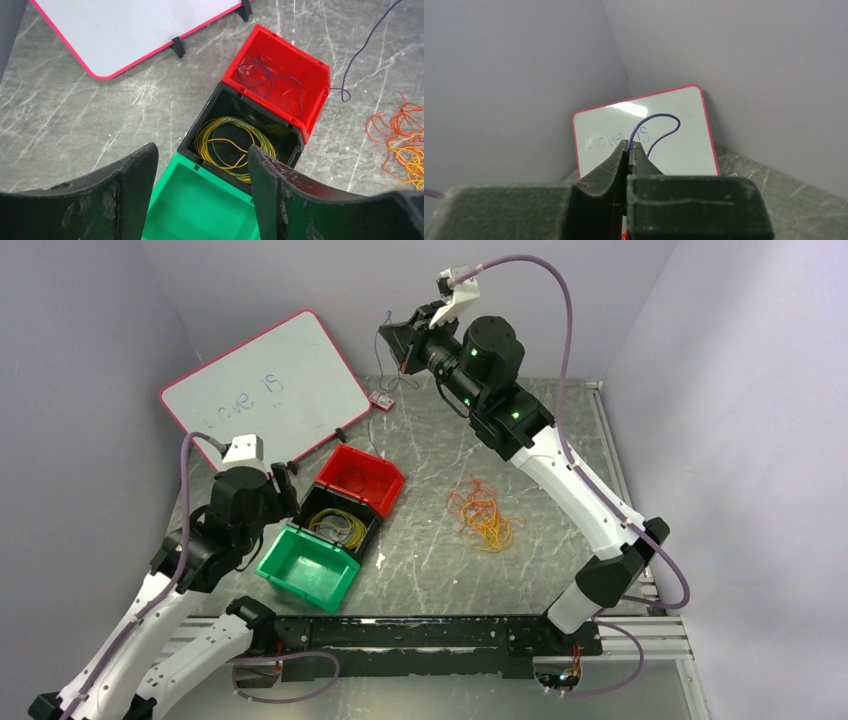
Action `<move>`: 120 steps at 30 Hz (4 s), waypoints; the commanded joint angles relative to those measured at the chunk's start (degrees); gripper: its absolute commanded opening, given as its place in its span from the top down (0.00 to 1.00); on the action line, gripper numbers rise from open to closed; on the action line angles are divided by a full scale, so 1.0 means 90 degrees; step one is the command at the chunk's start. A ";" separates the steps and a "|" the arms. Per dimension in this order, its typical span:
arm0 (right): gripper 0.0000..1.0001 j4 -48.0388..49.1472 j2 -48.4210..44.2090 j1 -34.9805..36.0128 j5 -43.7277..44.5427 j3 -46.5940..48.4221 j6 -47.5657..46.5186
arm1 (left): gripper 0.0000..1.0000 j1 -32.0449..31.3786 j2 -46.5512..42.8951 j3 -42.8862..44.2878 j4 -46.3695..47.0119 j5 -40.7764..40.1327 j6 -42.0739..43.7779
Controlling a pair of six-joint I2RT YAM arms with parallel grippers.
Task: Untangle the cables
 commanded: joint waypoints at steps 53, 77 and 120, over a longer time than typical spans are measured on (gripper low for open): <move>1.00 0.0568 0.0434 0.0002 0.0572 0.2452 -0.1474 | 0.31 0.0043 -0.0176 -0.0321 0.0436 -0.0099 -0.0161; 1.00 0.1075 0.0702 0.0003 -0.0601 0.0583 0.0237 | 0.31 0.0044 -0.0177 -0.0395 0.0493 -0.0119 -0.0135; 1.00 0.1353 0.0858 0.0077 -0.1103 0.1342 -0.0502 | 0.31 0.0047 -0.0256 -0.0434 0.0501 -0.0118 -0.0161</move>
